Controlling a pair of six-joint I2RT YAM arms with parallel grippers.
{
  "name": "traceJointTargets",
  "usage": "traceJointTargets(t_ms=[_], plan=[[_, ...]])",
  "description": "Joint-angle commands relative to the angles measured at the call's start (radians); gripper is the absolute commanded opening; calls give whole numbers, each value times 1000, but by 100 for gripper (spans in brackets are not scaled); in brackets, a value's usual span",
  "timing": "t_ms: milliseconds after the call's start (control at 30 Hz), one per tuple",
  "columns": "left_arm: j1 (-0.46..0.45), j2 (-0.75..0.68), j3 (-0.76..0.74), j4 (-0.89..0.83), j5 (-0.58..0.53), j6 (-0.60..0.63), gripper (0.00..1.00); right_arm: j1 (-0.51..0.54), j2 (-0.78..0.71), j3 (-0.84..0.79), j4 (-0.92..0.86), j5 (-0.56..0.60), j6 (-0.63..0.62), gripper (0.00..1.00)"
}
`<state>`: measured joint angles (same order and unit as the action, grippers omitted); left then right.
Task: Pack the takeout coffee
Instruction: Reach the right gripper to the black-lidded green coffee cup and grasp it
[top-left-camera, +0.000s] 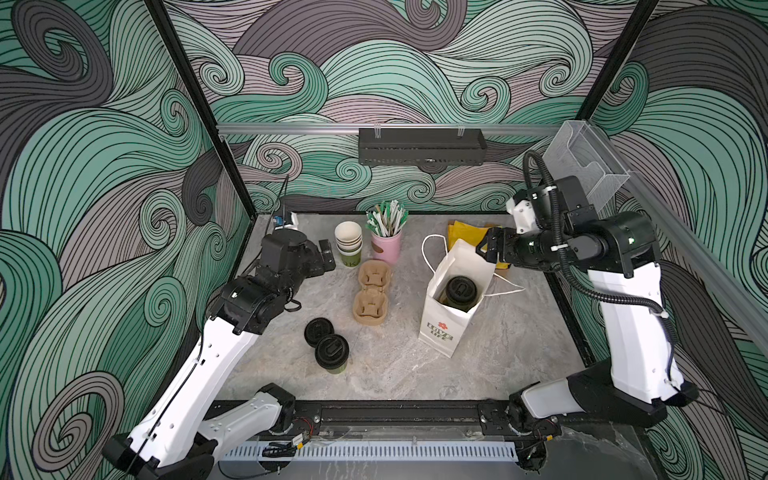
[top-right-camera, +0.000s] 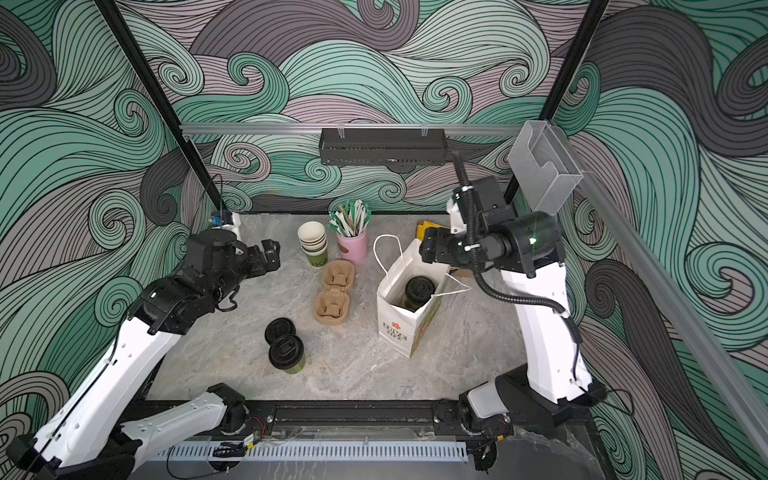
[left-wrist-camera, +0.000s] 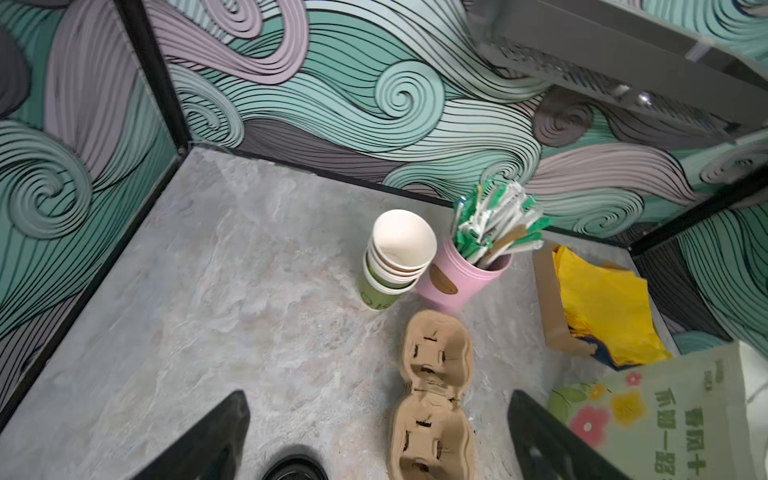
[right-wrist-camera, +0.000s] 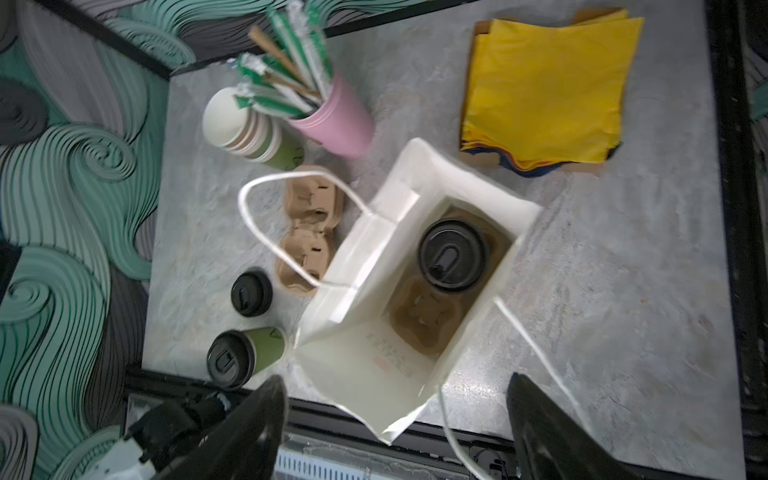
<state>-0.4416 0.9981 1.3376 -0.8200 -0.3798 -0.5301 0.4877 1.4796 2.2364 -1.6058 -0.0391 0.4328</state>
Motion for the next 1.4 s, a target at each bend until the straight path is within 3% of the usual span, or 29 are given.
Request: traceJointTargets(t_ms=[0, 200, 467, 933, 1367], plan=[[50, -53, 49, -204, -61, -182, 99, 184, 56, 8, -105, 57, 48, 84], [143, -194, 50, -408, -119, -363, 98, 533, 189, -39, -25, 119, 113, 84], [151, -365, 45, -563, -205, -513, 99, 757, 423, -125, 260, 62, 176, 86], [151, -476, 104, -665, -284, -465, 98, 832, 838, 198, 223, 131, 165, 89], [149, -461, 115, -646, -284, -430, 98, 833, 922, 289, 187, 149, 174, 75]])
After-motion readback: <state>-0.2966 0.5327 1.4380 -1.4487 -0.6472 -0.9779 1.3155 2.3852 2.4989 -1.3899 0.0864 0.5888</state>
